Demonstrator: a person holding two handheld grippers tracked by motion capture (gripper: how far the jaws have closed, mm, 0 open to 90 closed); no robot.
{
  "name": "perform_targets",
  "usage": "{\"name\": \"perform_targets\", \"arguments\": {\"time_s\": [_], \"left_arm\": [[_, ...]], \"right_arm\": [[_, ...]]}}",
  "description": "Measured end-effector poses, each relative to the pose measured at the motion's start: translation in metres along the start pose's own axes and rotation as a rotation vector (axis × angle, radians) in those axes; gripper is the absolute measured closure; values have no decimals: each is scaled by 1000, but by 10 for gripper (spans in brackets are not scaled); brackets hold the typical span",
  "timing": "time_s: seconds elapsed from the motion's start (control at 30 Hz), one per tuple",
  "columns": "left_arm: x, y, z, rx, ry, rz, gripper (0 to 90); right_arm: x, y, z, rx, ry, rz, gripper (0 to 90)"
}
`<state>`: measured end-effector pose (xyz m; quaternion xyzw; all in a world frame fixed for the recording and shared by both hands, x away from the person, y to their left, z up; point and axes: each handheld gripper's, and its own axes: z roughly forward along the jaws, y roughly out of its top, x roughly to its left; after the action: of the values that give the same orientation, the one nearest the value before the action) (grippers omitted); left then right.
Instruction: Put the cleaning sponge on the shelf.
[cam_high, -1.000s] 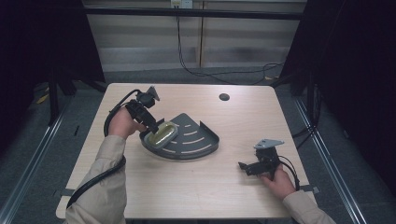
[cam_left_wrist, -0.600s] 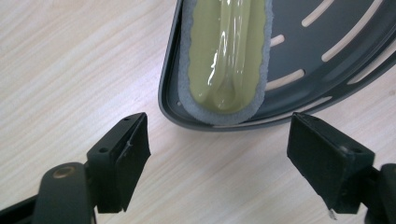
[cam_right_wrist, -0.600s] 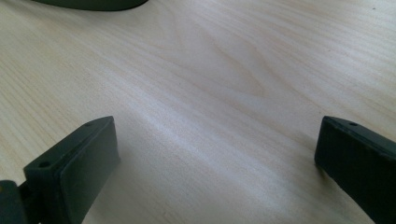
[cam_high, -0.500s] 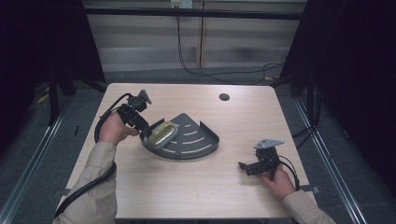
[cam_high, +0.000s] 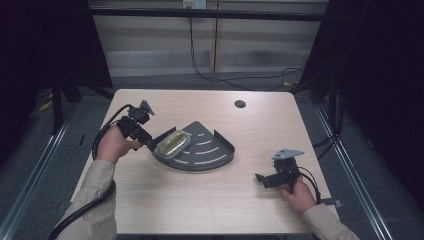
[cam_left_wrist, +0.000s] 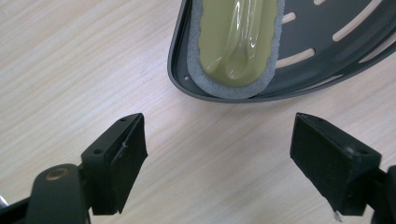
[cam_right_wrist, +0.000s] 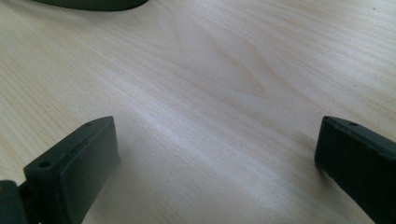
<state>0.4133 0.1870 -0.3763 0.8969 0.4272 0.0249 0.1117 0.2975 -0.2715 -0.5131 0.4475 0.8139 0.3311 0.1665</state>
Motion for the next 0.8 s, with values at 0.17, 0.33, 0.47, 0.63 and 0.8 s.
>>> {"name": "perform_targets", "arguments": {"time_s": [0.17, 0.33, 0.47, 0.63, 0.8], "left_arm": [[2, -7, 1, 1, -4, -7, 180], [4, -13, 2, -5, -4, -13, 179], [4, -19, 4, -4, -1, -4, 180], [4, -24, 7, -9, -4, -3, 180], [5, -30, 9, -26, -7, -11, 181]], "right_arm": [[0, 0, 0, -1, 0, -1, 0], [0, 0, 0, 1, 0, -2, 0], [0, 0, 0, 0, 0, -2, 0], [0, 0, 0, 1, 0, -3, 0], [0, 0, 0, 0, 0, -2, 0]]}}
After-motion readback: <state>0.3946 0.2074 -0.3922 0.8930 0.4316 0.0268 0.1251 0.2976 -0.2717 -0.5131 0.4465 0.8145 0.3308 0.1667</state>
